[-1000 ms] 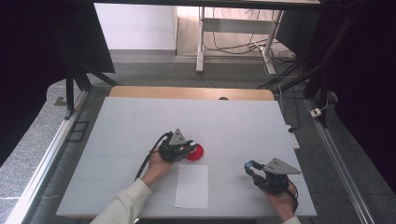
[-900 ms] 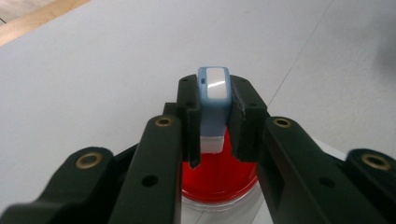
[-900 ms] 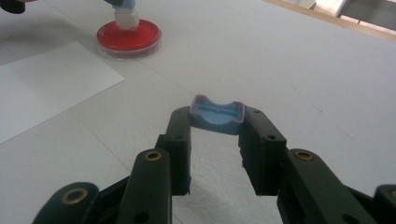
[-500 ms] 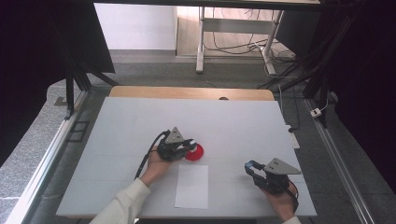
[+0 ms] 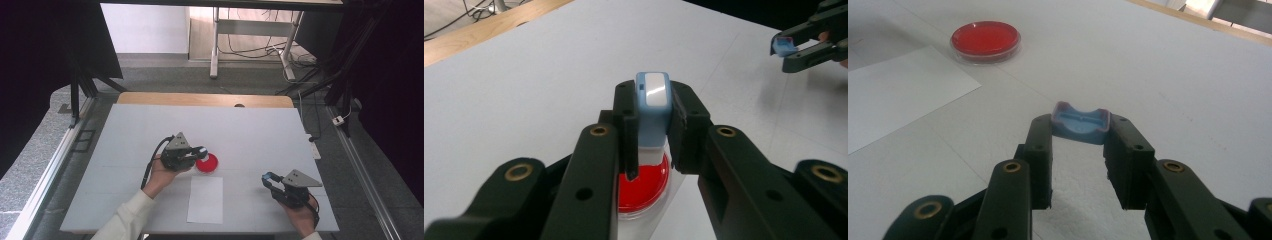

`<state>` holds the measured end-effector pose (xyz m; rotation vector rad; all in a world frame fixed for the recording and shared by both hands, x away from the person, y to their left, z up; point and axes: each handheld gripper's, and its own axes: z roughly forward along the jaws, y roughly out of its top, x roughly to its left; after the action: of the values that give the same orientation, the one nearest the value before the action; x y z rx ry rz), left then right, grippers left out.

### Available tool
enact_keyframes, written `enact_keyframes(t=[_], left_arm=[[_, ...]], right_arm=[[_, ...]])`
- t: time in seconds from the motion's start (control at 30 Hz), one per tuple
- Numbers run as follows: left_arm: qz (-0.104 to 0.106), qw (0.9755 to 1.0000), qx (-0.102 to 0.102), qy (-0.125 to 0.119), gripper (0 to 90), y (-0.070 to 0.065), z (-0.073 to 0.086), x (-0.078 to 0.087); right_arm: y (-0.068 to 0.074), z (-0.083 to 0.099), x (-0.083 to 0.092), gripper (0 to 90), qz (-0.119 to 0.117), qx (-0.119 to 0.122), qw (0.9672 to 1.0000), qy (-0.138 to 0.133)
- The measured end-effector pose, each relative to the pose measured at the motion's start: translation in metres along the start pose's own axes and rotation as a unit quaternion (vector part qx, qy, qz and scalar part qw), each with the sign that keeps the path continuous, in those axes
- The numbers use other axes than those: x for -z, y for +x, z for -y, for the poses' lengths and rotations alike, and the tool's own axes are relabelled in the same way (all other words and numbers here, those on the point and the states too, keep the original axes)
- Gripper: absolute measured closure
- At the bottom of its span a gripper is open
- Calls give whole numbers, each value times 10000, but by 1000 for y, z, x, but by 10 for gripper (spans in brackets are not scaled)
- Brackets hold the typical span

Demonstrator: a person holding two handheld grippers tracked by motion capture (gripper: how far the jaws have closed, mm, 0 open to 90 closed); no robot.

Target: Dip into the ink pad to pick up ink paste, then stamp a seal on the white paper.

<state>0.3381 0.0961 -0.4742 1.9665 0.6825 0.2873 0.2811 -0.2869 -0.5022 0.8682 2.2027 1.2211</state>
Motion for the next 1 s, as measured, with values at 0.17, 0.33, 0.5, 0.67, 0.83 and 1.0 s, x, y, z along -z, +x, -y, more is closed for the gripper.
enact_keyframes(t=[0.17,0.33,0.5,0.67,0.83,1.0], left_arm=[[82,10000,-2,-25,757,-2,-2,5],[233,9997,87,-87,757,-3,-4,10],[342,9994,67,-58,756,-7,-4,14],[376,9993,0,-60,756,-13,-5,19],[432,9990,-60,-76,756,-17,-5,22],[473,9988,-92,-31,756,-24,-2,22]], right_arm=[[0,0,0,645,8,-11,10000,-25],[1,0,0,645,9,-10,10000,-4],[1,0,0,645,11,0,10000,9],[0,0,-1,644,10,4,10000,36],[0,0,-1,645,13,23,10000,39],[0,0,-1,644,19,0,10000,26]])
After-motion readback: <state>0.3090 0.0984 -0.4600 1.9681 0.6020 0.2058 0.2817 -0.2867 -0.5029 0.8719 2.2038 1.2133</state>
